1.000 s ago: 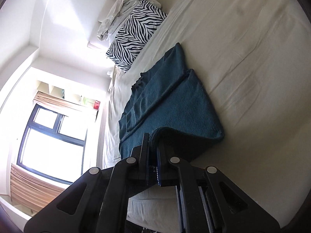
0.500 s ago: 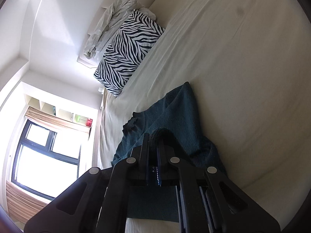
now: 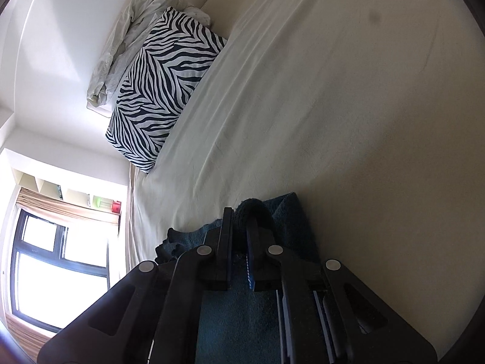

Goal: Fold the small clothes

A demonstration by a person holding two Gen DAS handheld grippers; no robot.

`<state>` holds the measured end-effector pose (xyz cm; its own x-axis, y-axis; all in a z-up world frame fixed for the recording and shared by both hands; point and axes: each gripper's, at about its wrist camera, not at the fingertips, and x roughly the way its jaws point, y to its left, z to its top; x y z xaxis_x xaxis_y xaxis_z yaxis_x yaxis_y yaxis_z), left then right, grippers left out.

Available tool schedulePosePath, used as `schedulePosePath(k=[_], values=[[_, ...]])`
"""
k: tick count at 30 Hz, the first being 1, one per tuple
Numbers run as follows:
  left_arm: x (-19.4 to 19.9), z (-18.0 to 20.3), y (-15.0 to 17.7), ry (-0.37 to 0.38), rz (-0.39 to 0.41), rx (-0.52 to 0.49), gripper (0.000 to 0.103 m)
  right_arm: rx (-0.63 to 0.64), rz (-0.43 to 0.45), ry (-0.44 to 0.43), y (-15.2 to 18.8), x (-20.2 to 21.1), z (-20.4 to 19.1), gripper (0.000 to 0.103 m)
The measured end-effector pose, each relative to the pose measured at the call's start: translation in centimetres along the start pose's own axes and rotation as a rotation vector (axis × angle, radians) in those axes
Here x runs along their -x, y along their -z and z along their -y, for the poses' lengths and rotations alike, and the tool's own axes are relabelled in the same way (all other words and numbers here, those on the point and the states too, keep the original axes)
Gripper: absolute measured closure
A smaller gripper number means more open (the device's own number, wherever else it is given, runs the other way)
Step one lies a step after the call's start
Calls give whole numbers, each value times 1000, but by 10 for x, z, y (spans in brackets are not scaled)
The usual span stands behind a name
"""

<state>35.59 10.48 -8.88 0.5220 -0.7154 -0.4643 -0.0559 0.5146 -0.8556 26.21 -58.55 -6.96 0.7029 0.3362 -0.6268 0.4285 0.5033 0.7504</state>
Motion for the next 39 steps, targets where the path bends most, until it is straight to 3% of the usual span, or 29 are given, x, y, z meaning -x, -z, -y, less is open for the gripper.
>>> schedulePosePath(k=[2,5,7,9,10,12,17,23,28,33,39], values=[[-9,-6,0,-22,-14,-4,67,-33,-23,23,-5,-17,8,94],[-6,-11,6,-44,-5,-26,48,-25,-33,24,-7,-28,9,88],[0,-14,9,-58,-2,-22,41,15,-9,38,-4,-21,4,79],[9,-15,15,-65,7,-26,41,33,10,43,-2,-9,2,71],[14,-14,19,-65,10,-31,41,34,22,50,-1,0,2,57],[26,-11,29,-69,24,-47,41,53,64,59,3,20,0,47],[48,-2,66,-93,32,-127,41,236,33,125,32,50,-11,47],[51,4,104,-199,22,-255,41,385,-8,197,84,75,-5,47],[51,1,117,-245,16,-290,41,420,-24,191,109,92,8,47],[51,2,123,-269,26,-323,42,387,-31,186,111,100,23,49],[53,2,126,-277,20,-344,61,358,-41,103,111,108,28,51]])
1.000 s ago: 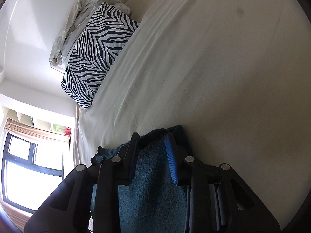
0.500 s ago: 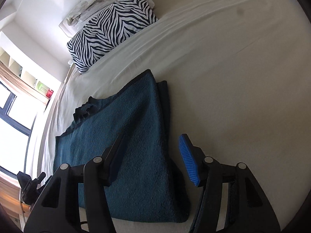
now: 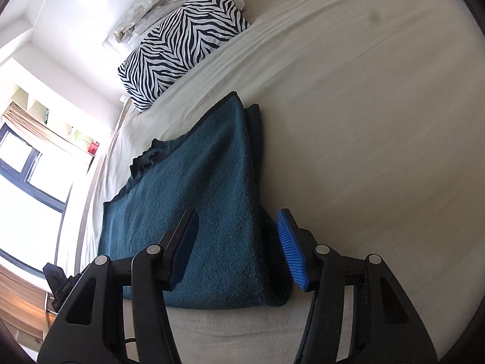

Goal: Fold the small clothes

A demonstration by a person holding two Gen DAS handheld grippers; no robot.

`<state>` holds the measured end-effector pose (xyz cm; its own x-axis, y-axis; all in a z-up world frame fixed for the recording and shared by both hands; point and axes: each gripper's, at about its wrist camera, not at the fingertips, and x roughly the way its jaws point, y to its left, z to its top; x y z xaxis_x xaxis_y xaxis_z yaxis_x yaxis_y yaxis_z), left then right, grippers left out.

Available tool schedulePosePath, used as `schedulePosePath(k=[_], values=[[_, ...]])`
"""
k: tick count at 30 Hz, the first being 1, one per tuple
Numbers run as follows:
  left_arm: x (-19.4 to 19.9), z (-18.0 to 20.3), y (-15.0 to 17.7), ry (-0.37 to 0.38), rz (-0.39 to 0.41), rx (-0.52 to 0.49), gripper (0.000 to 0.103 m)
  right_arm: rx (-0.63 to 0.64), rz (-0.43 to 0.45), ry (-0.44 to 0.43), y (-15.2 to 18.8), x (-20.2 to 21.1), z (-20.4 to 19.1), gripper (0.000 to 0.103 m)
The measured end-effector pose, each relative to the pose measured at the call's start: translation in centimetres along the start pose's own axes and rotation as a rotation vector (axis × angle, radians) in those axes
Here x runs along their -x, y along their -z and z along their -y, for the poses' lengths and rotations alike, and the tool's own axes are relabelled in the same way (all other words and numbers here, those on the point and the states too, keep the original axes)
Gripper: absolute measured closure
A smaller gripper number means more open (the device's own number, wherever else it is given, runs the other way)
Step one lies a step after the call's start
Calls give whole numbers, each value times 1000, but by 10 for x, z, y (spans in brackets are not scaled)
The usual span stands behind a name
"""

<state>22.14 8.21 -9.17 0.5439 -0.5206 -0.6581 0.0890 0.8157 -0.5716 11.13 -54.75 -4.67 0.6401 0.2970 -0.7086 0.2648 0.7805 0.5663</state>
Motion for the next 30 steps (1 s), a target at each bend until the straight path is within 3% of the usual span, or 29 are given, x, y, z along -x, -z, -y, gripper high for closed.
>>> schedulePosePath(k=[6,11,14,30], values=[[0,1,4,-5,-12,-18,68,13,-50,0,5,-6,-3,69],[0,0,4,-20,-19,-25,90,32,-71,32,9,-8,-4,75],[-1,-2,5,-30,-21,-24,95,34,-73,57,9,-7,-2,96],[4,-9,9,-45,-31,-36,96,41,-72,64,23,16,-3,98]])
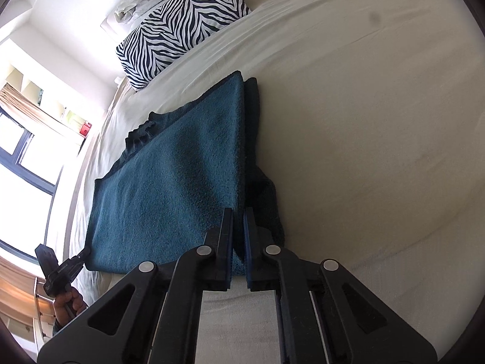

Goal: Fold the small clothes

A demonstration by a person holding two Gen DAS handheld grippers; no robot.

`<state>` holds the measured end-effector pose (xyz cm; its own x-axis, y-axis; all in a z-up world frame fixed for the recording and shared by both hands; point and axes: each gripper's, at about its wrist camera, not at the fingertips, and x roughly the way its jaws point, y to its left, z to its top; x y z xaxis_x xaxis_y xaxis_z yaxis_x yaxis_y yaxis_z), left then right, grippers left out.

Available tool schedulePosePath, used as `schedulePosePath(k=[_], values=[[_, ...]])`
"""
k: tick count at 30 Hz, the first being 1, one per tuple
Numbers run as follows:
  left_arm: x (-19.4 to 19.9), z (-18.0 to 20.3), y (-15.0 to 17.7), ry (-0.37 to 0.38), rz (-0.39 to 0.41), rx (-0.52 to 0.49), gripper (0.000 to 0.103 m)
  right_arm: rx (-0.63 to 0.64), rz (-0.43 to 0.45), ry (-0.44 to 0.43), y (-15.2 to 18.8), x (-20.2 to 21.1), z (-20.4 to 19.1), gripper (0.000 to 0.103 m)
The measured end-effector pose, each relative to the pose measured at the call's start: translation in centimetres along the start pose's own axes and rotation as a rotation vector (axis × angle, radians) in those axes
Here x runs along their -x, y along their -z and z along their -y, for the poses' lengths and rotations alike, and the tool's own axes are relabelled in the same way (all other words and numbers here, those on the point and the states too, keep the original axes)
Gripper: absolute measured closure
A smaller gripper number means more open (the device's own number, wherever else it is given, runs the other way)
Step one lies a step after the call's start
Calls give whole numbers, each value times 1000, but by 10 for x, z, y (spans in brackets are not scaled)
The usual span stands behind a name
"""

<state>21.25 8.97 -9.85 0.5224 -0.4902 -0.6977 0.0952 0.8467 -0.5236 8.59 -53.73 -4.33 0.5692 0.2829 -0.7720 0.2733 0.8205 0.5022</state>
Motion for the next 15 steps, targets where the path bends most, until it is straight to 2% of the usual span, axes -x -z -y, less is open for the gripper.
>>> schedulePosePath(k=[8,15], values=[[-2,-7,5,6,-16,6,96,-54,-20,-12,17,-7,18,98],[-4,-10,7,13,-16,20,96,-68,-20,-17,17,-13,21,98]])
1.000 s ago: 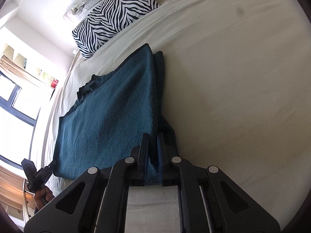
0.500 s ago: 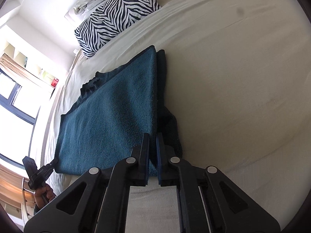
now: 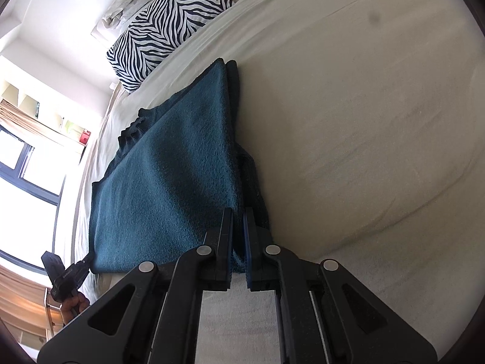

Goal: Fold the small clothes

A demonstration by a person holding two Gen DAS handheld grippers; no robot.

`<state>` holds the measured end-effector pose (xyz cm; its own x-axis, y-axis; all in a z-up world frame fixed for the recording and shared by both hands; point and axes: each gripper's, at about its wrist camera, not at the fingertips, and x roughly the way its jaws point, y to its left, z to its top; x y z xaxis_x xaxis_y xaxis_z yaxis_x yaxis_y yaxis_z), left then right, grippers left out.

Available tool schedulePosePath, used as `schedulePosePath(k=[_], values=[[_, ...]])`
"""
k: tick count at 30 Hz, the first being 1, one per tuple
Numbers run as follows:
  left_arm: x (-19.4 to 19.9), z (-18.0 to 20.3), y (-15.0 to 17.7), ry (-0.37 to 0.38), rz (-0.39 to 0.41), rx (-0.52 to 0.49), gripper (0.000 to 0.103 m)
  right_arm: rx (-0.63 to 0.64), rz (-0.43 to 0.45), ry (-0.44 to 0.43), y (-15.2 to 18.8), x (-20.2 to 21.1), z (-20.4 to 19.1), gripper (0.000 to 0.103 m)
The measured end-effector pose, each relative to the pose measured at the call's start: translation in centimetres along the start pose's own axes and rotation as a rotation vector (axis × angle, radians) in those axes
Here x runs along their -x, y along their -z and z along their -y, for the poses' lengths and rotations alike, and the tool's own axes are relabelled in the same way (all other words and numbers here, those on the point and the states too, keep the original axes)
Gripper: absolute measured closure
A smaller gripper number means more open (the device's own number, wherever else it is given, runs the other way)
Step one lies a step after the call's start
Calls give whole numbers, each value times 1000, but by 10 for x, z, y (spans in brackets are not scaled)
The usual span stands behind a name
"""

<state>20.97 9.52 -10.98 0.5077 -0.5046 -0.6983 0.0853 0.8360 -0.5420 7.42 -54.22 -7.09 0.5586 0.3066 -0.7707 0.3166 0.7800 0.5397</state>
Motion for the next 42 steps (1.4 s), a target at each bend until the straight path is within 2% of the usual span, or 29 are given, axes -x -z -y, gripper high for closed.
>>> schedulePosePath(k=[24,27,29,32,33,34,35,37,40,42], values=[[7,-9,12,30,8,39,95,69,-23,57,3,-11,-11,97],[17,-3,11,-27,10,25,92,18,-34,44,-1,-7,-7,95],[32,9,7,-108,55,-14,73,-1,-8,47,-3,4,-5,91],[51,37,-9,-170,132,-113,66,12,85,108,-12,27,-10,78],[54,48,-17,-184,156,-148,63,11,110,108,-17,33,-13,70],[53,59,-24,-185,176,-180,56,0,141,98,-22,39,-16,58],[49,71,-33,-180,188,-216,50,-2,171,73,-27,42,-22,52],[27,92,-50,-185,184,-273,49,49,176,13,-38,35,-46,51],[-21,116,-70,-202,138,-333,49,118,89,-100,-56,-2,-91,52],[-53,128,-81,-225,115,-375,49,174,60,-124,-64,-29,-124,53]])
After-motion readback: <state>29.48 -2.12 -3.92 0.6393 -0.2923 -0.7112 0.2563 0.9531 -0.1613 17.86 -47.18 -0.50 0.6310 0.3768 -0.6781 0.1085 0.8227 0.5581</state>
